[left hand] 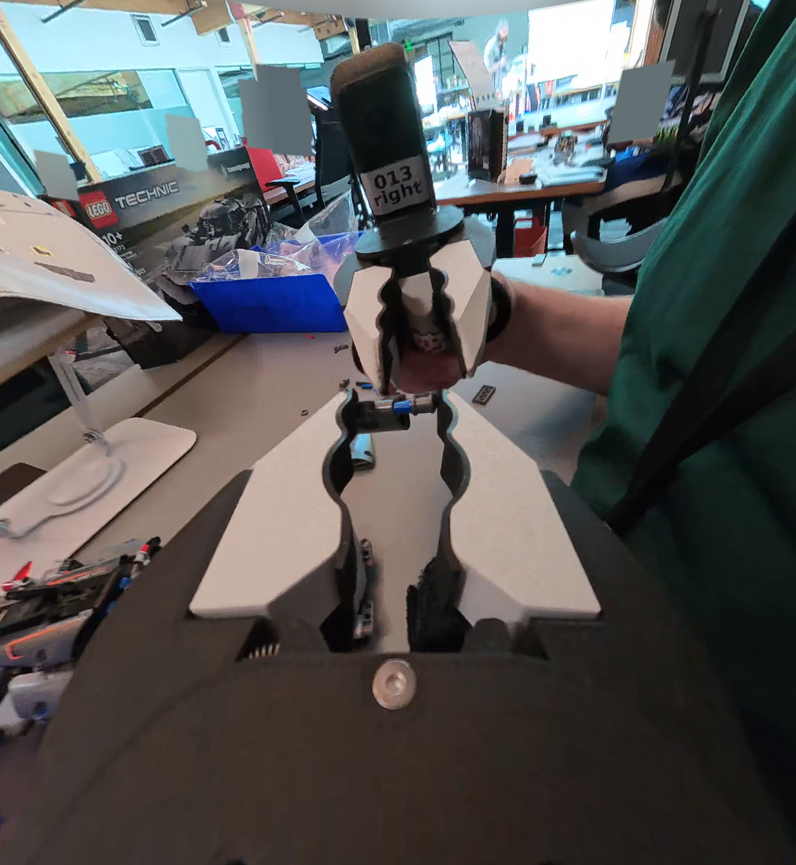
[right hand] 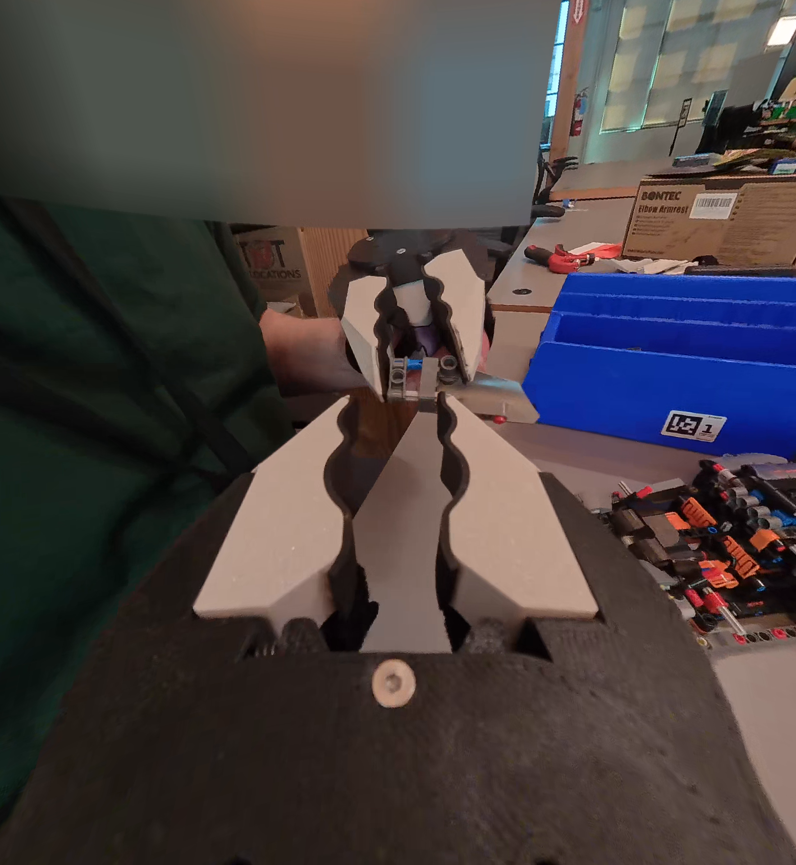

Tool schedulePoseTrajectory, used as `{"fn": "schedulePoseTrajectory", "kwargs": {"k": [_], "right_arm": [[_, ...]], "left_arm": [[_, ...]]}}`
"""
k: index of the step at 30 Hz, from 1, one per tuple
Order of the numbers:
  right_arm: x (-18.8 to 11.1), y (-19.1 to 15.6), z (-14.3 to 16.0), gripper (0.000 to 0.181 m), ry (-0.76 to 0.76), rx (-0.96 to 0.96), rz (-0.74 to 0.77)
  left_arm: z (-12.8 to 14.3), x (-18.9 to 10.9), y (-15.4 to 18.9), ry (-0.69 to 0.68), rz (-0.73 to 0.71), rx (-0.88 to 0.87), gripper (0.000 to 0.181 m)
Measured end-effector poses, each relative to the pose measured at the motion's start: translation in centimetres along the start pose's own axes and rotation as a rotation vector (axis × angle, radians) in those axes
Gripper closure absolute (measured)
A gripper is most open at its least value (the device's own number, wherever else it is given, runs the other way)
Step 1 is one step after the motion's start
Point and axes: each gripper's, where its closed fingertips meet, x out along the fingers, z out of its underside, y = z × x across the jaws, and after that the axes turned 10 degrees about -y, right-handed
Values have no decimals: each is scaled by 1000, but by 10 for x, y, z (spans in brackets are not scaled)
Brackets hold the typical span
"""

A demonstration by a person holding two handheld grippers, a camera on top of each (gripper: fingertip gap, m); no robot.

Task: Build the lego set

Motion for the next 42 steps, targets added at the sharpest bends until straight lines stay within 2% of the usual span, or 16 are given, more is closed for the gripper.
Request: {"fn": "schedulePoseTrajectory", "kwargs": {"k": [4, 6, 12, 19, 22, 29, 31, 32, 33, 37, 42], "right_arm": [[2, 2, -6, 154, 16, 18, 22], [3, 4, -2, 157, 7, 5, 44], [2, 2, 2, 153, -20, -30, 68], [-2, 2, 4, 169, 30, 1, 25], [-2, 5, 5, 165, 37, 22, 31], [-1, 13, 10, 157, -58, 35, 164], [-4, 13, 11, 154, -54, 43, 178], [-6, 12, 13, 144, -55, 31, 183], [-8, 11, 14, 142, -54, 25, 186], [-5, 9, 24, 145, -77, -26, 241], [-6, 6, 18, 153, -15, -64, 268]], "left_arm": [[1, 7, 2, -80, -38, 119, 149], [0, 8, 2, -93, -46, 134, 149], [-1, 10, 3, -99, -30, 136, 150], [1, 14, 9, -174, 26, 185, 149], [2, 14, 7, -214, 42, 208, 149], [9, 17, 2, -312, 20, 272, 149], [8, 19, 2, -304, 29, 251, 149], [8, 20, 0, -302, 21, 240, 149], [9, 21, -2, -295, 22, 221, 149], [6, 23, 2, -236, 63, 134, 149], [3, 24, 6, -181, 105, 60, 149]]}}
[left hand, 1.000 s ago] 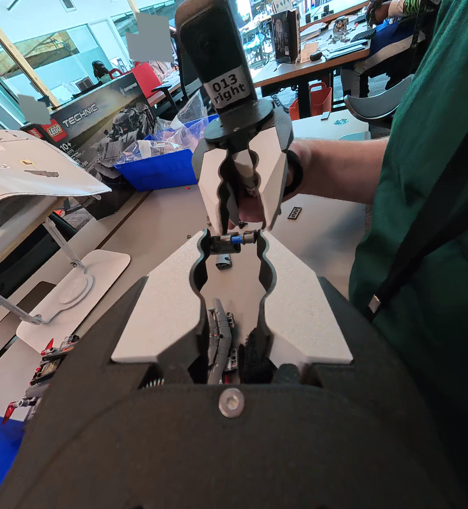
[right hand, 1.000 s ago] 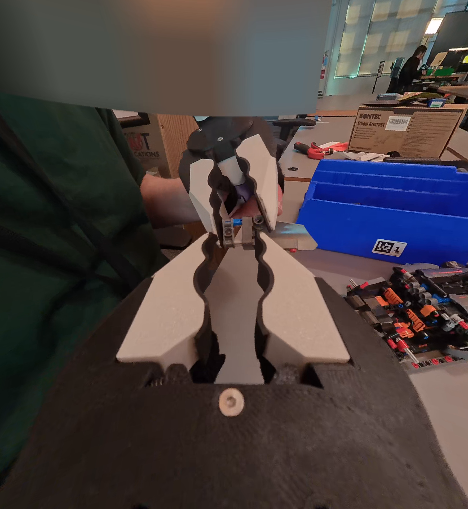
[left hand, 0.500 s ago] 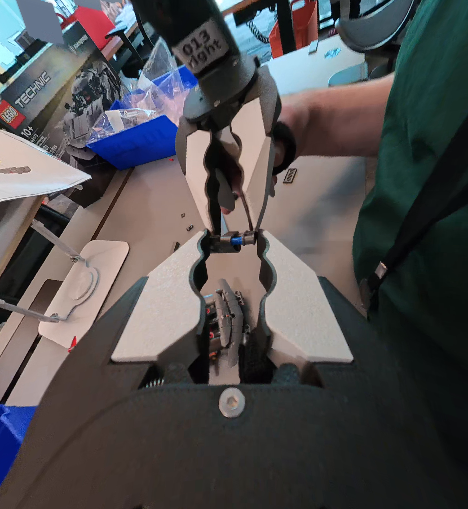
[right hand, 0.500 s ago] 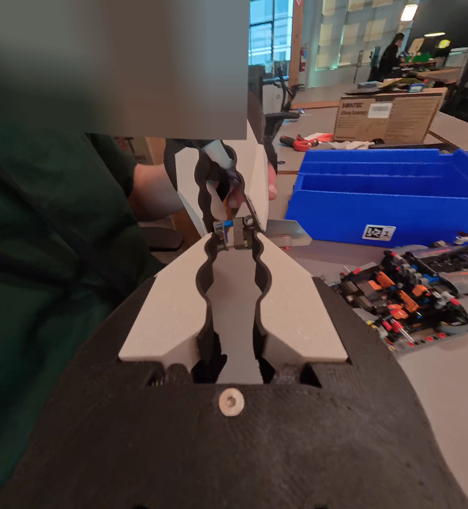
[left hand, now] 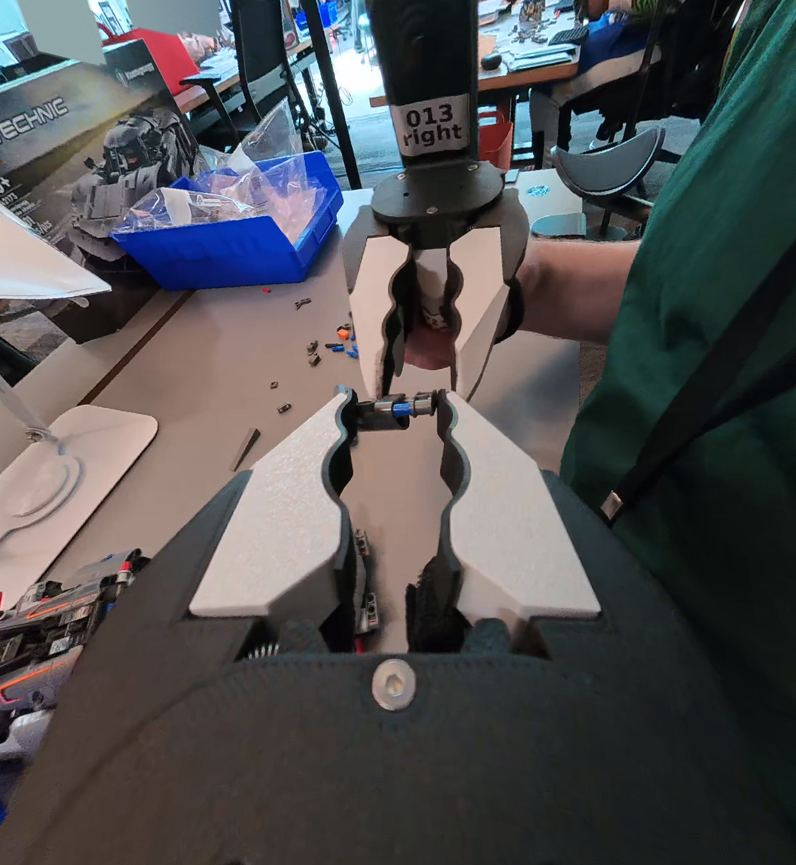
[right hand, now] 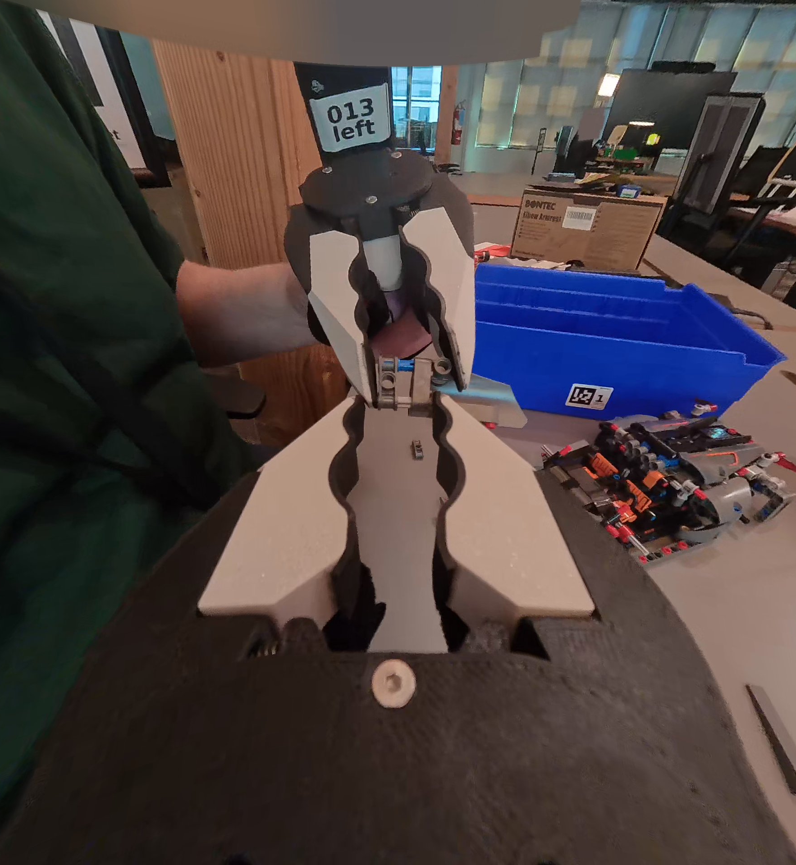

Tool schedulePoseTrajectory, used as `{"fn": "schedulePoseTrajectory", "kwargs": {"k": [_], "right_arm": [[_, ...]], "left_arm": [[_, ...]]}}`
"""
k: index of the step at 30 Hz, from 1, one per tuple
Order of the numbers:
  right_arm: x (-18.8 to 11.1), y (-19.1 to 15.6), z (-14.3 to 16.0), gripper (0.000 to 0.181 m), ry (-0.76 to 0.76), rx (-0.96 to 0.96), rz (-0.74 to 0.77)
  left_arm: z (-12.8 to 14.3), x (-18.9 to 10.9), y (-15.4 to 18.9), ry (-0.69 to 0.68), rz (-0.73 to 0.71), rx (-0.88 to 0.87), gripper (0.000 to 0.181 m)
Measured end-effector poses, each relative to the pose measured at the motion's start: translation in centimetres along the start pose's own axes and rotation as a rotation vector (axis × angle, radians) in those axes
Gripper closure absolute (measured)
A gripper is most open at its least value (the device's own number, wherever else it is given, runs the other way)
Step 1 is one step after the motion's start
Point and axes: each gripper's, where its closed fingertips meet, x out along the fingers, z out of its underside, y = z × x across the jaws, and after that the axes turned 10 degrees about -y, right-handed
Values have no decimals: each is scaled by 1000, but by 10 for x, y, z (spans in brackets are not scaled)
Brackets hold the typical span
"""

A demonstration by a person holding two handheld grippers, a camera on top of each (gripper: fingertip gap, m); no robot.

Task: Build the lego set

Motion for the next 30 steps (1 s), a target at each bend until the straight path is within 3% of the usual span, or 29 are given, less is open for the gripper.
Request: {"fn": "schedulePoseTrajectory", "kwargs": {"k": [15, 30], "right_arm": [[-8, -4, -8, 156, 264, 157, -149], [-14, 3, -7, 174, 304, 149, -125]], "left_arm": [[-11, -1, 2, 110, 78, -115, 149], [-18, -5, 1, 177, 112, -191, 151]]}}
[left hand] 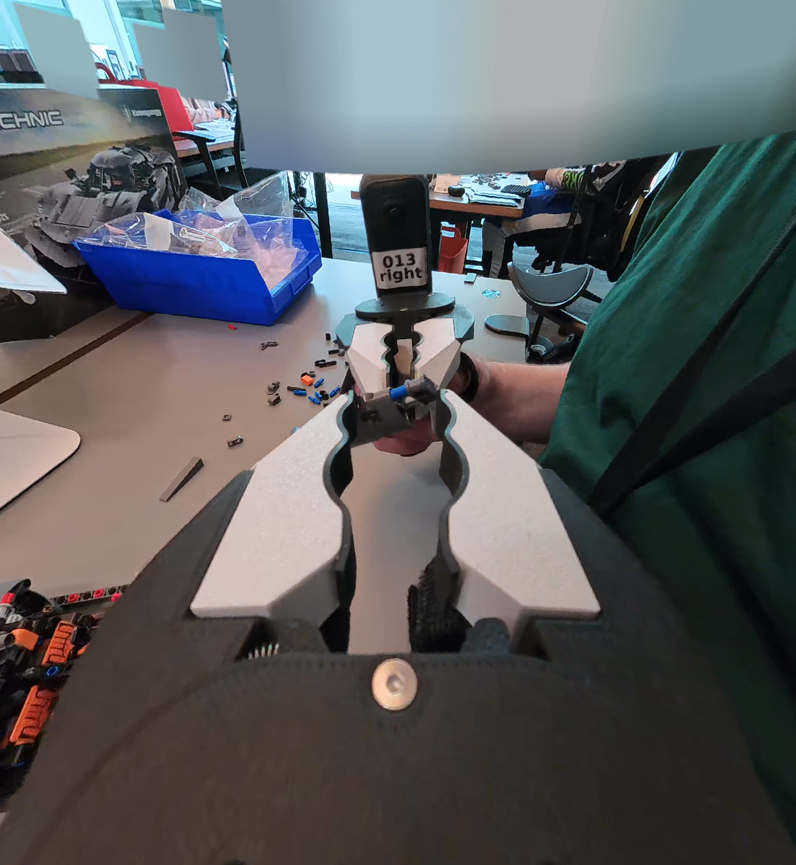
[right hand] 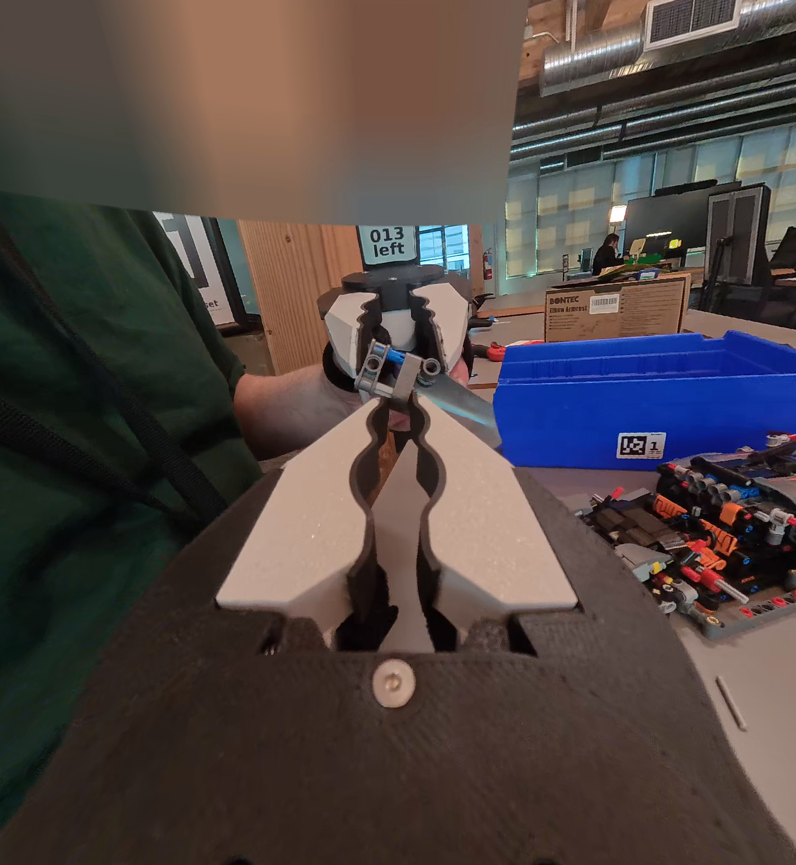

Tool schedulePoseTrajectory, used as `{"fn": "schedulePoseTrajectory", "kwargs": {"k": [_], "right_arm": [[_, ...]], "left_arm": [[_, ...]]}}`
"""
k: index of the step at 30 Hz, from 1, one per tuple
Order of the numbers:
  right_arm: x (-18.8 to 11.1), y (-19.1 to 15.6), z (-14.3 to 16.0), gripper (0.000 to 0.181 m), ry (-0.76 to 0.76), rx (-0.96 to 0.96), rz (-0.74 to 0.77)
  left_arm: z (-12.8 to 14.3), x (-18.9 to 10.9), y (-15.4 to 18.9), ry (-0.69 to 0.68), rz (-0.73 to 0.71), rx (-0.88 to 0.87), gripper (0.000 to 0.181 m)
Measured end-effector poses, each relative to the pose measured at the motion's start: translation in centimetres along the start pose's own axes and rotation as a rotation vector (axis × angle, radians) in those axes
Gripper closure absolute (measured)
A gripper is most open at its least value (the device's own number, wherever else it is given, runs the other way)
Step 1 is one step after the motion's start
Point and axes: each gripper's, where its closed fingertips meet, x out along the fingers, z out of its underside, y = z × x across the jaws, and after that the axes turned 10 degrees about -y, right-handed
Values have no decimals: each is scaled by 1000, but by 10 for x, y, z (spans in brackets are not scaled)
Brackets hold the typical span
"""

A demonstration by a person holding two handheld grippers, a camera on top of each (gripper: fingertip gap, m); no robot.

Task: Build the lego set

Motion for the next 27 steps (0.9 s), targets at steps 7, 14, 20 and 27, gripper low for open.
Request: {"fn": "schedulePoseTrajectory", "kwargs": {"k": [7, 14, 20, 27], "right_arm": [[1, 1, 2, 175, -29, -46, 46], [2, 1, 5, 175, -54, -62, 58], [-1, 9, 11, 176, -84, -28, 86], [-5, 27, 10, 176, -109, 49, 185]], "left_arm": [[-3, -1, 1, 32, 32, -56, 149], [1, 0, -1, 52, 45, -110, 154], [6, 0, -7, 74, 22, -133, 140], [19, 11, -19, 51, -230, -76, 108]]}}
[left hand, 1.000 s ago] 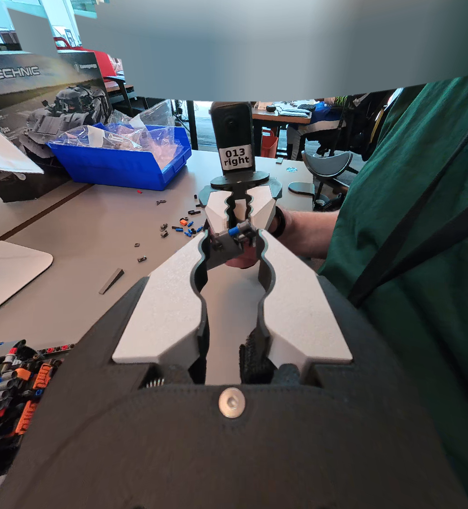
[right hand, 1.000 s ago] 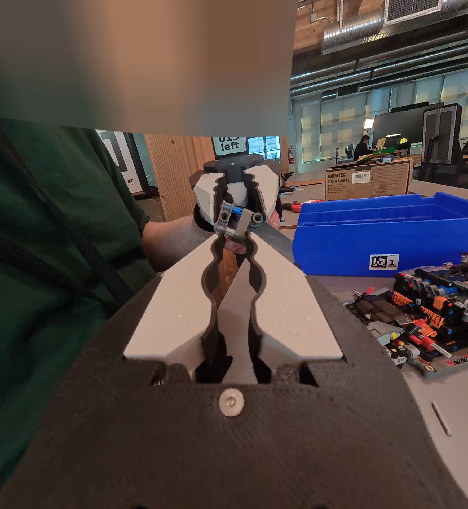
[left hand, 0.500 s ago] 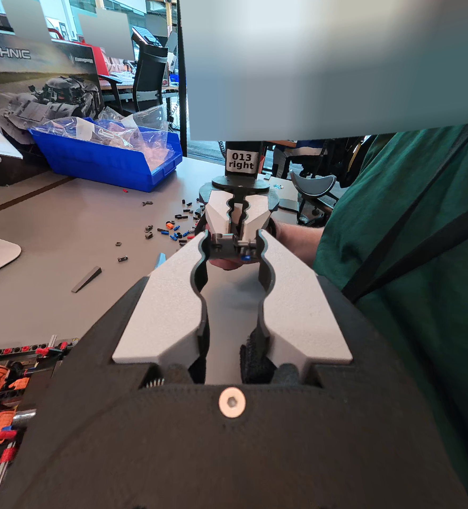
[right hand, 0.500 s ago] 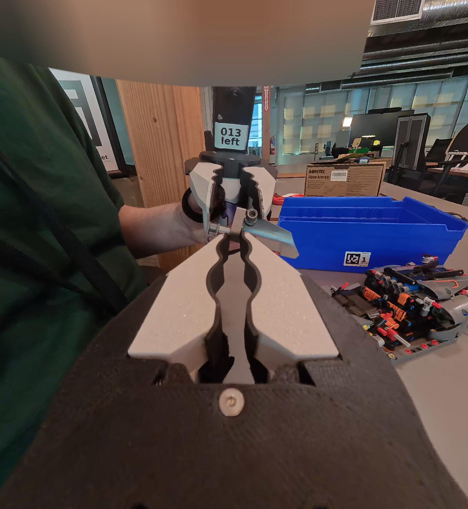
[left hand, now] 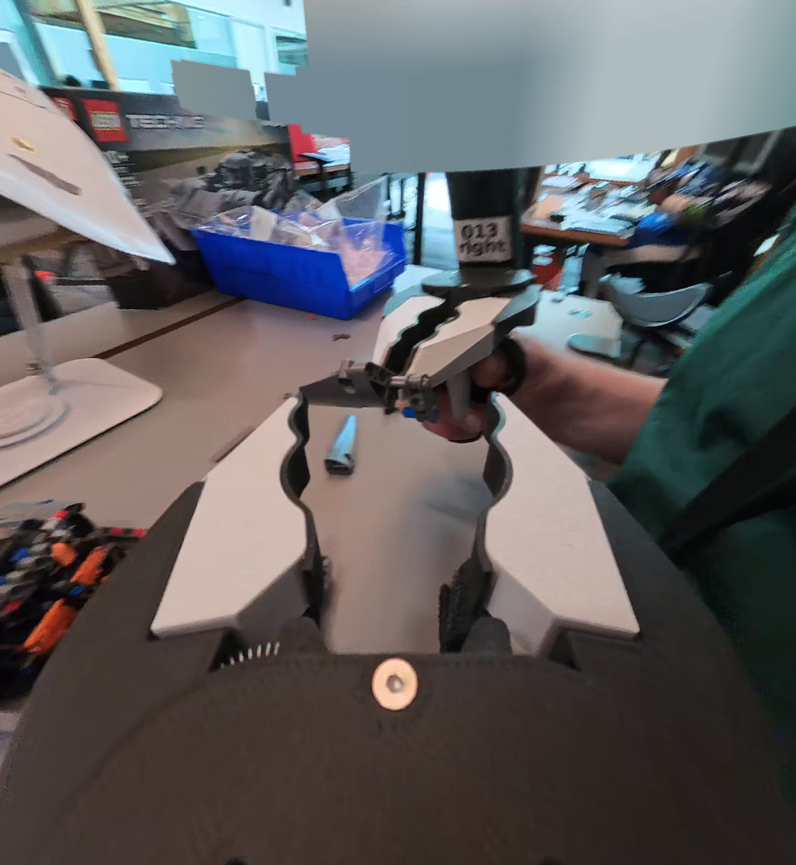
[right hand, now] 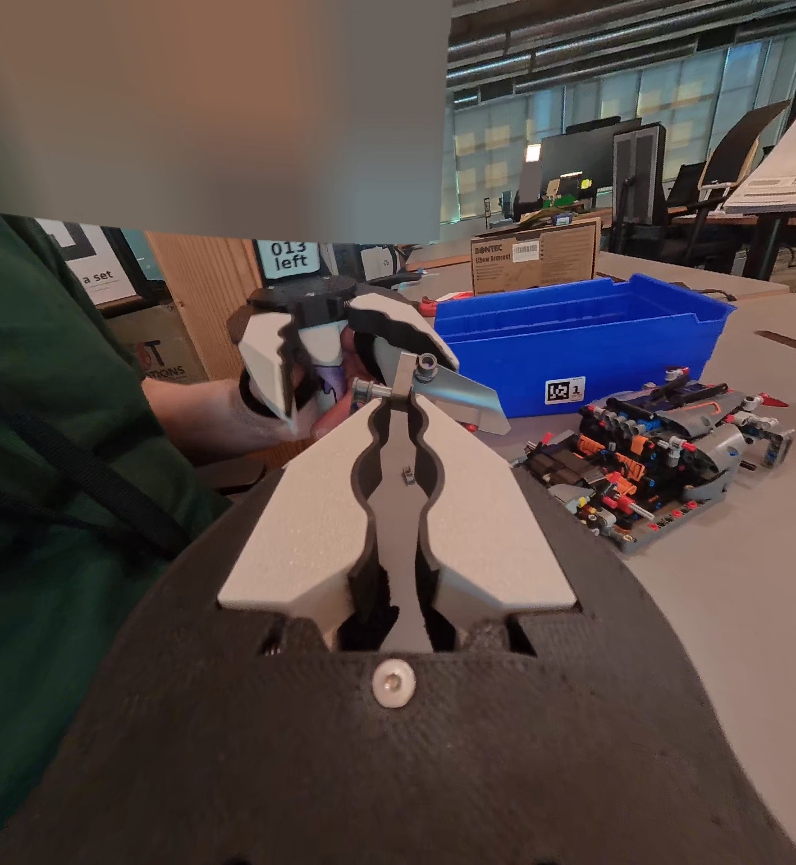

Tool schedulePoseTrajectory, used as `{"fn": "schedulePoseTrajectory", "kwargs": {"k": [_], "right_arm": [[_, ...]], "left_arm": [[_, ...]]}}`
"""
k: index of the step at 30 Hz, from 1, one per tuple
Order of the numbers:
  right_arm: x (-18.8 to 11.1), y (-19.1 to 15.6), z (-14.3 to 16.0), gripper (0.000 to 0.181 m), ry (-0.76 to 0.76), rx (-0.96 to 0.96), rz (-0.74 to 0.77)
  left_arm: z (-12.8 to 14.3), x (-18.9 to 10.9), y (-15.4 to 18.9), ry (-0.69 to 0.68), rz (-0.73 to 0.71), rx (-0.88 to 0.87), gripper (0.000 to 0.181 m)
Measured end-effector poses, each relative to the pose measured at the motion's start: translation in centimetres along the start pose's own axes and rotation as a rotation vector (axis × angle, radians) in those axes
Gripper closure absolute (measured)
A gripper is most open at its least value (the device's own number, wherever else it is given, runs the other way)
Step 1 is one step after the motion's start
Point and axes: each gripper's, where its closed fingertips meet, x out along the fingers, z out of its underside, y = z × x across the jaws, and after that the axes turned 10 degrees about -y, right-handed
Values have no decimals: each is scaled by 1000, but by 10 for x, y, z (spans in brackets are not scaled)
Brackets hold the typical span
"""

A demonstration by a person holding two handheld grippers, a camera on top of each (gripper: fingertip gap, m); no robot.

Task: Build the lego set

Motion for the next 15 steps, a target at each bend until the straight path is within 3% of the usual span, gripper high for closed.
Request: {"fn": "schedulePoseTrajectory", "kwargs": {"k": [8, 15], "right_arm": [[6, 1, -3, 176, 10, 46, -4], [11, 6, 3, 176, -39, 14, 86]], "left_arm": [[9, -4, -12, -43, -160, 110, 148], [11, -12, -22, -56, -277, 160, 158]]}}
